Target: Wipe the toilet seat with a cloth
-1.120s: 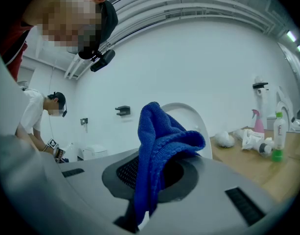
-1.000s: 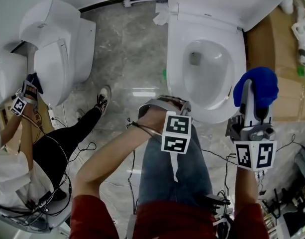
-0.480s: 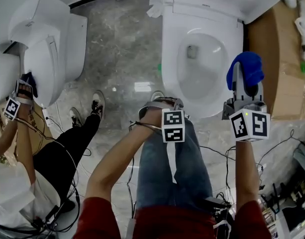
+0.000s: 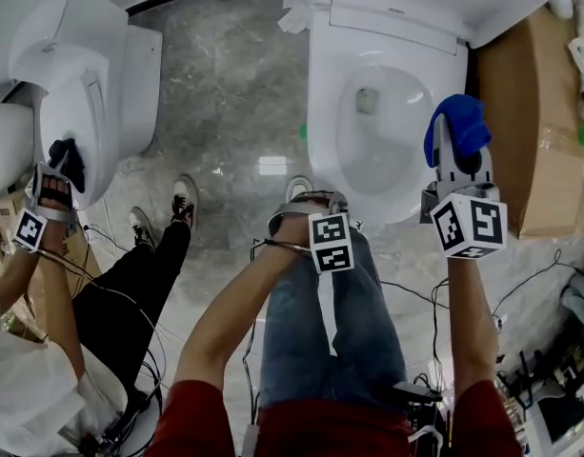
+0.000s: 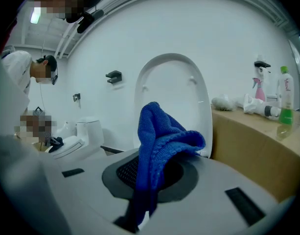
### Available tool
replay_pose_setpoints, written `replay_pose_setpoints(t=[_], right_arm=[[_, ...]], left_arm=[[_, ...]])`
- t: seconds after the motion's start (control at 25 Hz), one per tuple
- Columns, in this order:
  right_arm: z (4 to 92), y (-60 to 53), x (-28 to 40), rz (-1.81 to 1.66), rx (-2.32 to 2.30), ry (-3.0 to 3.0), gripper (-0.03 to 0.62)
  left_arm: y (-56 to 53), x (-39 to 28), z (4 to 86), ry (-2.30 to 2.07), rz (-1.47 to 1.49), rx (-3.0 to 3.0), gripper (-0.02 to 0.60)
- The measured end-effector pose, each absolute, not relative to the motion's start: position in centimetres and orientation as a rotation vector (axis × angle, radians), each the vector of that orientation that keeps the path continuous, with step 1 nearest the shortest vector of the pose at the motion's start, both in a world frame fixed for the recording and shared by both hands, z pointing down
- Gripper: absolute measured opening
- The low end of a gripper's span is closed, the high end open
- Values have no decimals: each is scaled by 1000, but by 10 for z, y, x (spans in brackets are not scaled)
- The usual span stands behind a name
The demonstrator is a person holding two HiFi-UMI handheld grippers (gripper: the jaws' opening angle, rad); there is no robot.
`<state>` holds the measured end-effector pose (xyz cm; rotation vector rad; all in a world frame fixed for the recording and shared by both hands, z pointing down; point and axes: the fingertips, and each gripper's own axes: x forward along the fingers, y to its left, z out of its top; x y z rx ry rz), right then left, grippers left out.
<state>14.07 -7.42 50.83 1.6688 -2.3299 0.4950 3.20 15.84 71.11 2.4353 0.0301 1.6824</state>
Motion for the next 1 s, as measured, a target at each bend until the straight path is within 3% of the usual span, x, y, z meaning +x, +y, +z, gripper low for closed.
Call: replay_pose_setpoints(t=[0.12, 0.56, 1.0], right_arm=[[523, -85, 141, 507, 1658, -2312, 54], [571, -143, 127, 500, 1610, -2224, 54], [669, -224, 152, 608, 1574, -1958, 54]], left_arm=[[151, 33, 706, -93, 1564, 2465, 17], [-28, -29, 552, -1258, 476, 2664, 17], [-98, -77, 477, -1695, 41, 2550, 15]])
